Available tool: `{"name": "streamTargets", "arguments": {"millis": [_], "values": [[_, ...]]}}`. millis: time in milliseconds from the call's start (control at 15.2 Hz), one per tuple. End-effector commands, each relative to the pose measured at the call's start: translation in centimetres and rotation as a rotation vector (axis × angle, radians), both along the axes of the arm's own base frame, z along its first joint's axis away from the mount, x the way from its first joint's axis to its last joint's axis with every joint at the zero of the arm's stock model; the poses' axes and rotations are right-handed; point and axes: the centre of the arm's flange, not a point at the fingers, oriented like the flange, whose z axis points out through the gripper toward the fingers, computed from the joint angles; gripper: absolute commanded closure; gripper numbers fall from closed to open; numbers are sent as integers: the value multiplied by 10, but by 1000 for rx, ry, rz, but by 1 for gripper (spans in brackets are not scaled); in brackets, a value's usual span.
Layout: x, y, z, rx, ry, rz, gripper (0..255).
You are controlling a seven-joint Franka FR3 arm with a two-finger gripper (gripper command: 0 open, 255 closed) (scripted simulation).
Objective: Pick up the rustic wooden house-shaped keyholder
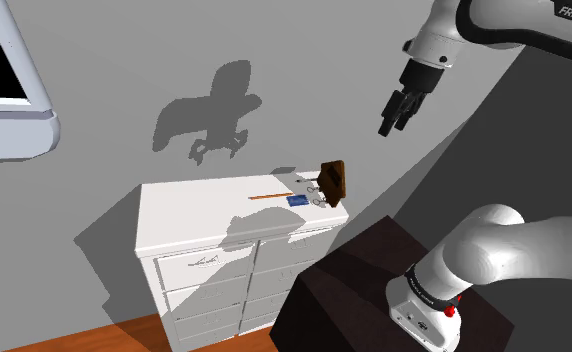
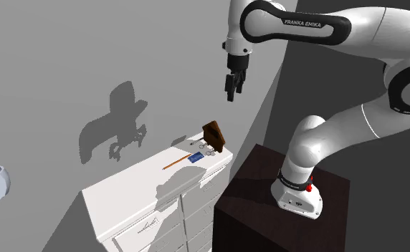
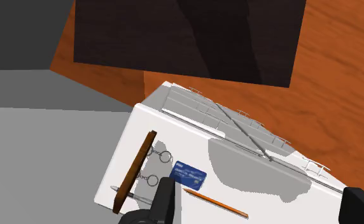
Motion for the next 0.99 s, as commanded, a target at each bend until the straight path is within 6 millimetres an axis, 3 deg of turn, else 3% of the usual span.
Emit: {"name": "streamTargets", "arguments": {"millis": [0,924], "values": [[0,0,0,0,0,0,0],[130,-66,-139,-21,177,-227,0]]}}
